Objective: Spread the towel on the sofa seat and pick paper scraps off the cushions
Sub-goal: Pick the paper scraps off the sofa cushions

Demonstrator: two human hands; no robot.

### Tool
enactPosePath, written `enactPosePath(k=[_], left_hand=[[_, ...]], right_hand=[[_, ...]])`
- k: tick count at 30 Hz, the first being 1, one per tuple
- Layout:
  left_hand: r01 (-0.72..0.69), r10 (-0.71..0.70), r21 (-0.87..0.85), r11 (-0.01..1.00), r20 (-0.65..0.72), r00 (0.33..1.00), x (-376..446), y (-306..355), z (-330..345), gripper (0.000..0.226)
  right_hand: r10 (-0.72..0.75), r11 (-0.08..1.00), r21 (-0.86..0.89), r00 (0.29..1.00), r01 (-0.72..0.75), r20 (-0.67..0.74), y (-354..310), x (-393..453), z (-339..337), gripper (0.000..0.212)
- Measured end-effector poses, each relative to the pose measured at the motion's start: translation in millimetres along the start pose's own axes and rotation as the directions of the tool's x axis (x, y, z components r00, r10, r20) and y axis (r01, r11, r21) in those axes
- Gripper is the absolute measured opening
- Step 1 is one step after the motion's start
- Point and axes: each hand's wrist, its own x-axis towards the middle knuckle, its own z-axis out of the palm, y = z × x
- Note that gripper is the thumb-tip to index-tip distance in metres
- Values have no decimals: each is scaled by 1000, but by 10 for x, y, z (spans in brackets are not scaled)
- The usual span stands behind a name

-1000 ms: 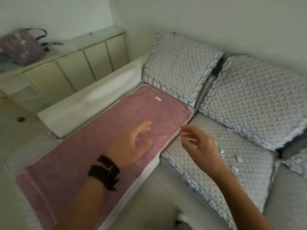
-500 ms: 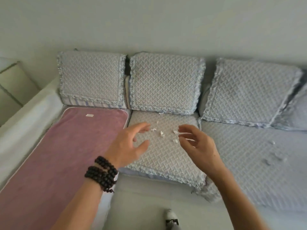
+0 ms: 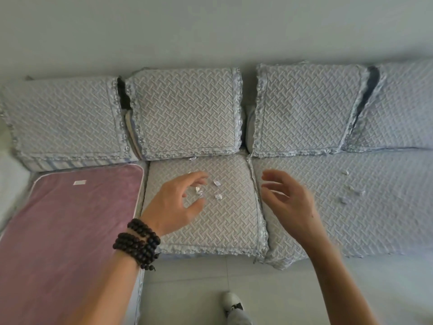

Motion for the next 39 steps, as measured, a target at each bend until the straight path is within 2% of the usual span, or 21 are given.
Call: enactPosePath(k=[5,9,17,20,23,29,31,35,39], left_hand=[[75,-75,-2,997,1,997,447,-351,32,56],[148,-148,12,989,-14,989,790,-821,89,56],[244,-254,89,966,130,958,1777,-2014,417,55],[295,-313,123,947,174,934,2098,-2463,639,46],[310,-365,230,923,257,895,2375,-2975,967,39],[421,-510,307,853,327,796,2626,-3709,1593,44],[452,-548,326,830,328,770,2712,-4043,1913,46],[454,-600,417,788,351,719,2789,-4526,2494,46],[452,-648,492,744,367,667,2717,-4876,3004,52]], right_hand=[[16,999,-38,995,-12,101,228,647,264,31],[12,999,-43,980,-3,197,466,1224,723,31],[119,985,-143,980,-96,161,1224,2403,1705,26],[184,963,-230,966,-140,182,1610,2741,1993,25],[260,922,-346,939,-173,225,2177,3063,2327,25],[350,858,-499,851,-123,392,3077,3361,2919,37],[366,818,-573,818,-55,444,3505,3518,3124,51],[431,650,-745,735,150,524,4160,3689,3336,93],[437,620,-730,647,286,625,4740,3565,3353,113]])
